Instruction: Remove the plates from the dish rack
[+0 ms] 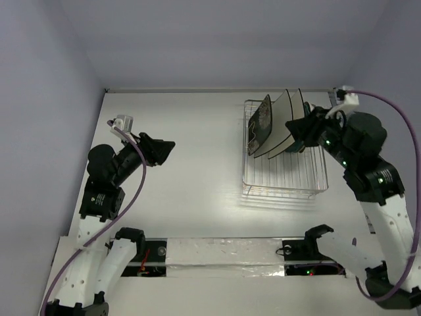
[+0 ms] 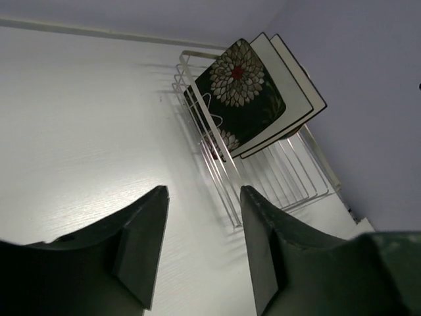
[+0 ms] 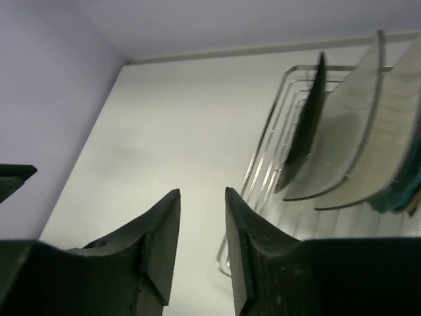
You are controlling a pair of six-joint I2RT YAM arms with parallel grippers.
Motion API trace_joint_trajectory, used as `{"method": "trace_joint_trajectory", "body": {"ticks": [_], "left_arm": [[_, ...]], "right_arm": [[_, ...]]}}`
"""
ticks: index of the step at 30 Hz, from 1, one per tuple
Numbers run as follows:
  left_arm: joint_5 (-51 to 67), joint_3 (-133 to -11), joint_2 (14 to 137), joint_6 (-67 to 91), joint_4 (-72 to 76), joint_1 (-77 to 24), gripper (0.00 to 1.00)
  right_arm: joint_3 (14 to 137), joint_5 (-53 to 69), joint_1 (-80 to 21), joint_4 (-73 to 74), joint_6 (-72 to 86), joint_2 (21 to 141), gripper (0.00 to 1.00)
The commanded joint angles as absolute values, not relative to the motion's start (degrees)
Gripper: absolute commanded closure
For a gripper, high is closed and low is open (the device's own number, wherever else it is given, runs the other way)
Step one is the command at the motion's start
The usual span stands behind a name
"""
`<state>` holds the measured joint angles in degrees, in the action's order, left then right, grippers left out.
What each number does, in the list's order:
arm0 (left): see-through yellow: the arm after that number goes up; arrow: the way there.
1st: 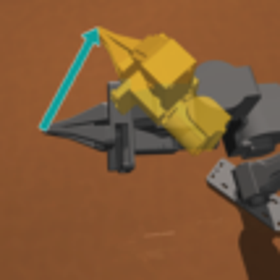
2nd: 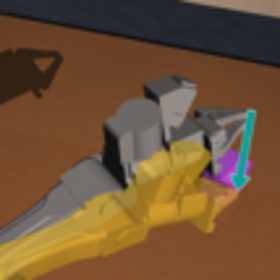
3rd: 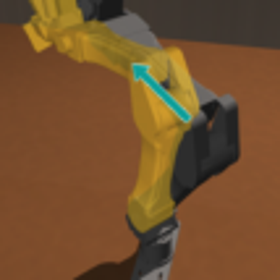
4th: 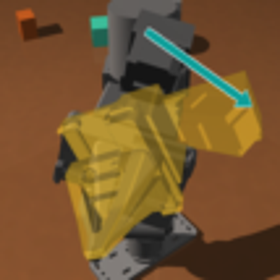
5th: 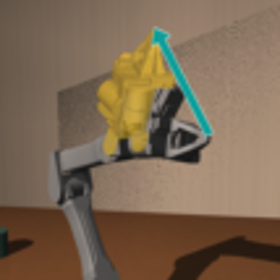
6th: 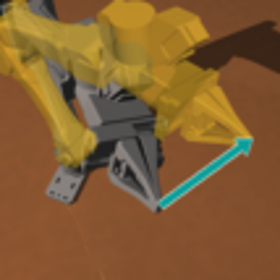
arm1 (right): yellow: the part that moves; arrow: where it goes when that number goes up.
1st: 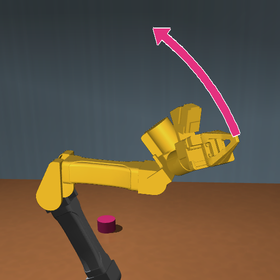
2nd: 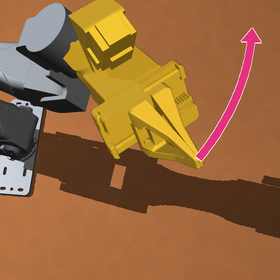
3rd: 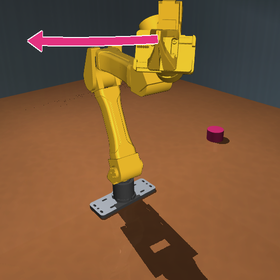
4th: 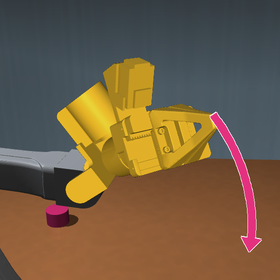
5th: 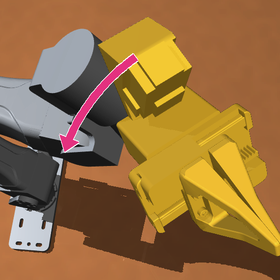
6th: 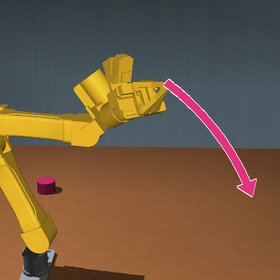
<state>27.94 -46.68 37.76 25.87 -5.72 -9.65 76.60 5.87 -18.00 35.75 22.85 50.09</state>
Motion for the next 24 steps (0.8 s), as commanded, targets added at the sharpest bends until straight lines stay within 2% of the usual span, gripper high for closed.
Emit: {"method": "trace_joint_trajectory", "body": {"ticks": [1,2,3,4,6,9,13,14,15,18,19,20,24], "left_arm": [[31.55,-49.66,38.41,23.12,-5.62,-9.76,0.56],[32.16,-49.40,38.15,22.59,-6.23,-9.76,0.59],[32.78,-48.96,37.88,22.15,-6.33,-9.76,0.66],[32.96,-47.91,36.84,21.54,-6.33,-9.76,0.71],[32.35,-46.50,35.95,21.45,-6.07,-9.76,0.85],[31.56,-44.92,35.33,21.09,-7.29,-9.76,1.00],[30.24,-41.93,34.19,21.62,-7.38,-10.98,1.00],[29.54,-41.58,33.93,21.27,-7.56,-10.99,1.00],[28.75,-41.05,33.75,21.18,-7.65,-11.51,1.00],[27.33,-38.68,33.57,20.92,-6.95,-12.82,1.00],[27.42,-37.71,33.84,20.92,-6.68,-13.44,1.00],[27.68,-37.62,33.92,21.00,-6.42,-13.45,0.99],[28.92,-37.62,33.57,20.48,-6.06,-14.68,0.70]], "right_arm": [[82.17,-5.44,-23.55,34.01,22.59,55.36,0.63],[83.22,-5.54,-23.55,33.67,22.67,56.33,0.69],[83.67,-6.49,-23.55,33.75,22.68,58.17,0.88],[84.19,-7.55,-23.55,34.10,22.50,59.05,0.98],[86.12,-11.40,-23.55,35.06,21.63,62.55,1.00],[90.16,-13.61,-23.55,37.44,20.40,66.52,1.00],[95.95,-18.53,-23.55,40.24,18.20,75.03,1.00],[97.11,-19.68,-23.55,40.86,17.85,76.71,0.94],[98.25,-21.17,-23.55,41.22,17.49,78.29,0.78],[102.38,-21.89,-23.55,42.80,16.61,84.97,0.48],[103.18,-22.58,-23.55,42.80,16.26,86.47,0.35],[105.18,-23.72,-23.55,43.85,16.26,89.70,0.31],[109.42,-25.57,-23.03,46.14,16.00,96.31,0.34]]}}
